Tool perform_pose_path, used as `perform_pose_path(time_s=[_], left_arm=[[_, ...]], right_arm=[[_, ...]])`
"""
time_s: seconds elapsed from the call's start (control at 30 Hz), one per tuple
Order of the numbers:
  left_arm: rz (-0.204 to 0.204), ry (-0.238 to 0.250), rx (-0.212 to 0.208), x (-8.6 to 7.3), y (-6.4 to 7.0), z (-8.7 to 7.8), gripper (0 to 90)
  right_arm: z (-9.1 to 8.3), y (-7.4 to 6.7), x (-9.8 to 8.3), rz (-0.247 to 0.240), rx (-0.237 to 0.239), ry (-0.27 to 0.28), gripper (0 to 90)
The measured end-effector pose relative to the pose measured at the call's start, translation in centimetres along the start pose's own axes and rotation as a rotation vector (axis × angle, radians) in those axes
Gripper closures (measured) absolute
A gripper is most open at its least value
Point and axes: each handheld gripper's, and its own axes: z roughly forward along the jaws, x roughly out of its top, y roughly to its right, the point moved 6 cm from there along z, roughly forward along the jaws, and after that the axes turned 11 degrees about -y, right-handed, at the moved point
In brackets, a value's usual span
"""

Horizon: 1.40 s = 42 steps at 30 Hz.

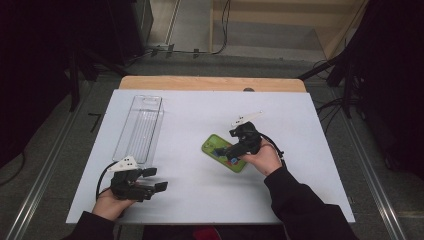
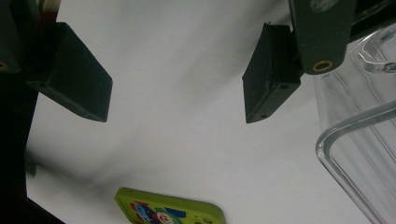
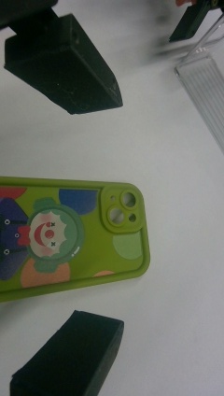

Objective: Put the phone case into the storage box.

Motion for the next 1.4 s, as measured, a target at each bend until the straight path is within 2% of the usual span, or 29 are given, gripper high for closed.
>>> perform_pose_path(time_s=[0.47, 0.73, 1.23, 1.4], left_arm=[[0.001, -0.002, -0.005, 0.0, 0.0, -0.1, 24.6], [0.002, -0.003, -0.004, 0.0, 0.0, -0.1, 24.6], [0.003, -0.002, -0.004, 0.0, 0.0, -0.1, 24.6], [0.002, -0.003, -0.004, 0.0, 0.0, -0.1, 24.6]], right_arm=[[0.8, 0.4, -0.7, 0.015, 0.009, 0.025, 0.0], [1.5, 1.0, -1.3, 0.019, -0.02, 0.028, 0.0], [2.9, 1.4, -2.7, 0.039, -0.037, -0.003, 0.0], [3.5, 1.3, -3.1, 0.027, -0.045, -0.023, 0.0]])
